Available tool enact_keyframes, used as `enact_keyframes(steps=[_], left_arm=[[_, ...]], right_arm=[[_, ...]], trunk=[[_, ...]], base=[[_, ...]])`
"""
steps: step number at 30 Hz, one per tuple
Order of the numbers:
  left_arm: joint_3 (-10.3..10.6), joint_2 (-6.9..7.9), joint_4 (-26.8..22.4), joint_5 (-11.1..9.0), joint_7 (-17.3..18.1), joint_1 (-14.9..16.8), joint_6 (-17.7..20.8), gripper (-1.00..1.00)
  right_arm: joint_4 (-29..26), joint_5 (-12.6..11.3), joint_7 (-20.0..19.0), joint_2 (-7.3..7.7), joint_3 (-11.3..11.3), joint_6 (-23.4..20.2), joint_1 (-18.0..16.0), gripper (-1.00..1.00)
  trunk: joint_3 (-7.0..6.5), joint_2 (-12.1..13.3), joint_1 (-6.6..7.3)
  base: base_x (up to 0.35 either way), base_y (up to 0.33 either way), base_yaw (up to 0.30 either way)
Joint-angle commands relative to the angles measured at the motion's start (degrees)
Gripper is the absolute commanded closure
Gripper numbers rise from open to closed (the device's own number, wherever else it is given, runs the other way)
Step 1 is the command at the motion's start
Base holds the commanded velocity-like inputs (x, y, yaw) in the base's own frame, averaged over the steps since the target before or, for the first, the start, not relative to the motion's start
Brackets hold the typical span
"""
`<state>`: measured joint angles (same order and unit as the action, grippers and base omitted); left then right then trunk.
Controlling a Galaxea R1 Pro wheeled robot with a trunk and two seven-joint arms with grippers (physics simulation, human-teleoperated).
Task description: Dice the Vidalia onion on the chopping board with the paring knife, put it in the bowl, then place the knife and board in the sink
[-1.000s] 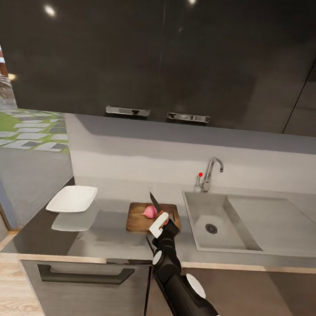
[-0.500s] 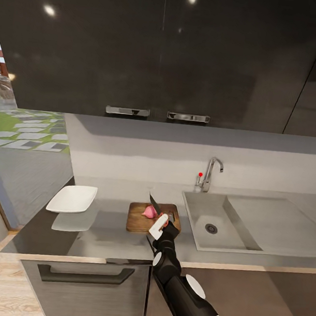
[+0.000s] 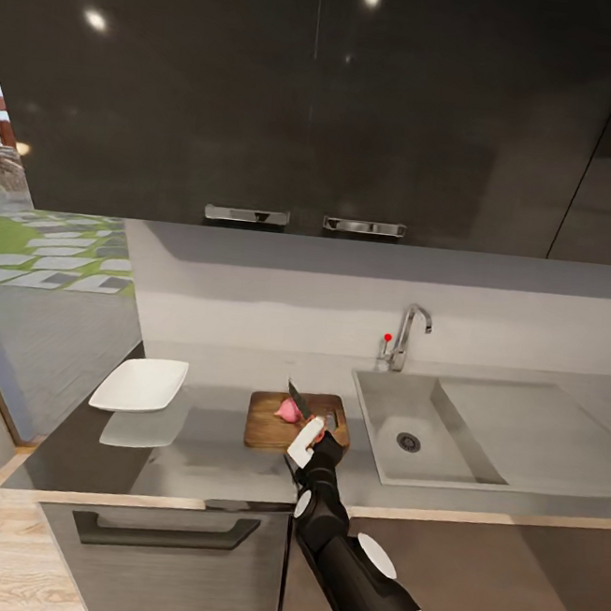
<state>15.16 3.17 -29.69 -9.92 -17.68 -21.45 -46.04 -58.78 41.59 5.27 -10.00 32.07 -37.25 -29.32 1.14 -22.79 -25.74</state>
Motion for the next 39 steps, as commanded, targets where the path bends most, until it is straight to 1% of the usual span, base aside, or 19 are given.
enact_keyframes(steps=[1,4,8,11,20,25,30,37,39], left_arm=[[0.48,0.09,-0.11,-0.54,-0.25,0.01,-0.10,-1.00],[0.48,0.09,-0.11,-0.54,-0.25,0.01,-0.10,-1.00],[0.48,0.09,-0.11,-0.55,-0.25,0.01,-0.10,-1.00],[0.48,0.09,-0.11,-0.54,-0.25,0.01,-0.10,-1.00],[0.48,0.09,-0.13,-0.54,-0.25,0.01,-0.10,-1.00],[0.48,0.09,-0.11,-0.54,-0.25,0.01,-0.10,-1.00],[0.48,0.09,-0.11,-0.54,-0.25,0.01,-0.10,-1.00],[0.48,0.09,-0.11,-0.54,-0.25,0.01,-0.10,-1.00],[0.48,0.09,-0.11,-0.54,-0.25,0.01,-0.10,-1.00]], right_arm=[[0.93,0.07,0.20,0.00,1.56,-0.37,-0.06,1.00],[1.77,0.04,0.25,0.00,2.55,-0.28,-0.05,1.00],[2.02,0.00,0.25,0.00,2.83,0.42,-0.05,1.00],[2.07,-0.01,0.23,0.00,2.89,0.68,-0.04,1.00],[2.09,-0.02,0.20,0.00,2.91,0.77,-0.06,1.00],[2.24,-0.07,0.18,0.00,2.91,0.77,-0.07,1.00],[3.80,-0.06,0.18,0.00,2.91,0.77,-0.08,1.00],[4.54,-0.08,0.18,0.00,2.91,0.85,-0.08,1.00],[5.71,-0.09,0.18,0.00,2.91,0.89,-0.07,1.00]], trunk=[[0.12,-0.13,-0.04],[0.12,-0.13,-0.04],[0.12,-0.13,-0.04],[0.12,-0.13,-0.04],[0.12,-0.13,-0.04],[0.12,-0.13,-0.04],[0.12,-0.13,-0.04],[0.12,-0.13,-0.04],[0.12,-0.13,-0.04]], base=[[0.000,0.000,0.000],[0.000,0.000,0.000],[0.002,0.000,0.000],[0.125,0.000,0.000],[0.250,0.000,0.000],[0.036,0.000,0.000],[0.005,0.000,0.000],[0.000,0.000,0.000],[0.015,-0.013,0.000]])
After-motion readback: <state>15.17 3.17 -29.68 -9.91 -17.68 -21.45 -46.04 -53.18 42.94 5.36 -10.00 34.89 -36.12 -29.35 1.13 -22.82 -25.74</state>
